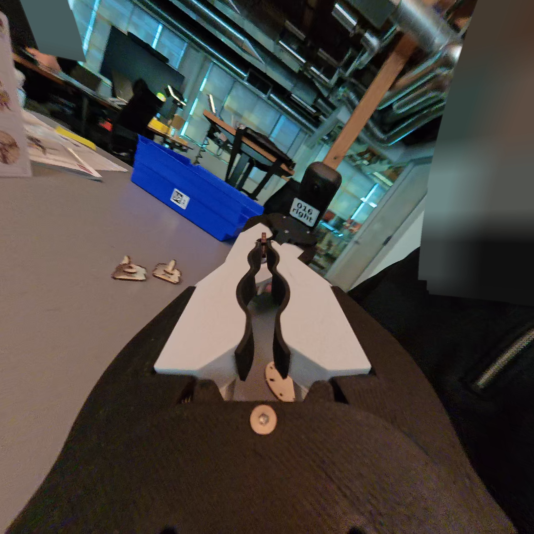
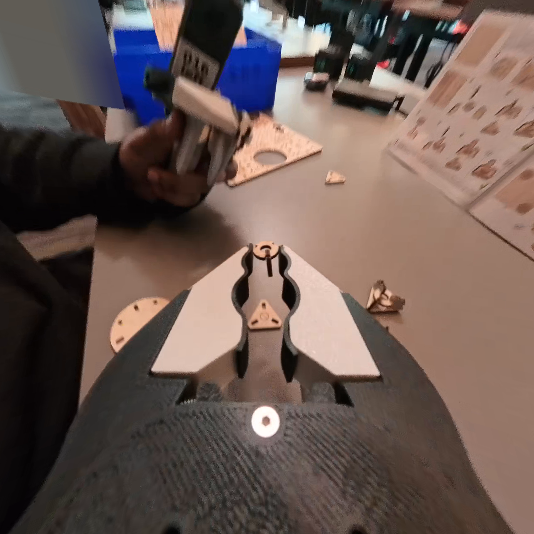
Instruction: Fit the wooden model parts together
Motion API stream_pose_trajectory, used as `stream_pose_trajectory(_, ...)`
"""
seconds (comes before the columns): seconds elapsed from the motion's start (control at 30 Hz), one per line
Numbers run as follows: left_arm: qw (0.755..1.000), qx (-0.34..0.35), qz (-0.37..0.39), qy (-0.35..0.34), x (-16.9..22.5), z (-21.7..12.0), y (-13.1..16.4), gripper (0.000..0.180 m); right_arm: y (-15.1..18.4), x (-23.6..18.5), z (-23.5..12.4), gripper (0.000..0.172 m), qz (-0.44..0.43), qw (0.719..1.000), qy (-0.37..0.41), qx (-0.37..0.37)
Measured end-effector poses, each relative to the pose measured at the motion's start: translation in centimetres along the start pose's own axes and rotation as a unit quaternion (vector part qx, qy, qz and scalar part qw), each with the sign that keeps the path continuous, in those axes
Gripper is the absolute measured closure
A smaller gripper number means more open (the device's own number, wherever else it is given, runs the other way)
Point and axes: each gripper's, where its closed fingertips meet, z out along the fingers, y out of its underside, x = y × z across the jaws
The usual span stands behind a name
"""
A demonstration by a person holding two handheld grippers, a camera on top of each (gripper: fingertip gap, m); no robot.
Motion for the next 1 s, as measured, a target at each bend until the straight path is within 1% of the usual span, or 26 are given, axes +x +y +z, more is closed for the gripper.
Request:
stream_pose_trajectory(0.1, 0.995, -0.022, 0.081, -0.046, -0.1, 0.3, 0.5, 0.178, -2.5, -0.2, -0.5, 0.156, 0.058, 0.995, -0.016, 0.079)
stream_pose_trajectory(0.17, 0.989, -0.038, 0.131, -0.064, 0.1, 0.6, 0.9, 0.178, -3.6, -0.3, -0.7, 0.156, 0.089, 0.989, -0.025, 0.116)
stream_pose_trajectory(0.27, 0.978, -0.049, 0.185, -0.085, 0.3, 0.9, 1.2, 0.178, -4.0, -0.6, -0.5, 0.156, 0.1, 0.986, -0.028, 0.132)
stream_pose_trajectory(0.33, 0.973, -0.052, 0.205, -0.092, 0.4, 1.0, 1.3, 0.178, -4.1, -0.7, -0.3, 0.156, 0.099, 0.986, -0.022, 0.132)
stream_pose_trajectory(0.53, 0.966, -0.058, 0.226, -0.113, -0.1, 1.0, 1.4, 0.178, -4.4, -0.1, 0.1, 0.156, 0.149, 0.979, 0.0, 0.14)
stream_pose_trajectory(0.6, 0.964, -0.061, 0.229, -0.122, -0.4, 1.0, 1.4, 0.178, -4.4, -0.3, 0.2, 0.155, 0.15, 0.979, -0.005, 0.137)
stream_pose_trajectory(0.63, 0.963, -0.063, 0.231, -0.123, -0.4, 1.0, 1.5, 0.178, -4.5, -0.5, 0.2, 0.15, 0.149, 0.979, -0.007, 0.136)
stream_pose_trajectory(0.73, 0.96, -0.065, 0.242, -0.128, -0.4, 1.0, 1.5, 0.178, -4.4, -0.6, 0.3, 0.147, 0.145, 0.981, -0.008, 0.129)
stream_pose_trajectory(0.8, 0.959, -0.067, 0.244, -0.13, -0.4, 1.1, 1.6, 0.178, -4.3, -1.0, 0.5, 0.14, 0.136, 0.983, -0.014, 0.12)
stream_pose_trajectory(0.87, 0.958, -0.068, 0.246, -0.134, -0.5, 1.0, 1.6, 0.177, -4.0, -1.3, 0.8, 0.136, 0.122, 0.987, -0.013, 0.106)
stream_pose_trajectory(0.9, 0.958, -0.067, 0.244, -0.132, -0.5, 1.0, 1.6, 0.178, -3.8, -1.2, 0.8, 0.137, 0.113, 0.989, -0.006, 0.1)
stream_pose_trajectory(1.0, 0.96, -0.07, 0.236, -0.132, -0.6, 1.0, 1.7, 0.178, -3.5, -0.4, 0.7, 0.149, 0.095, 0.991, 0.023, 0.092)
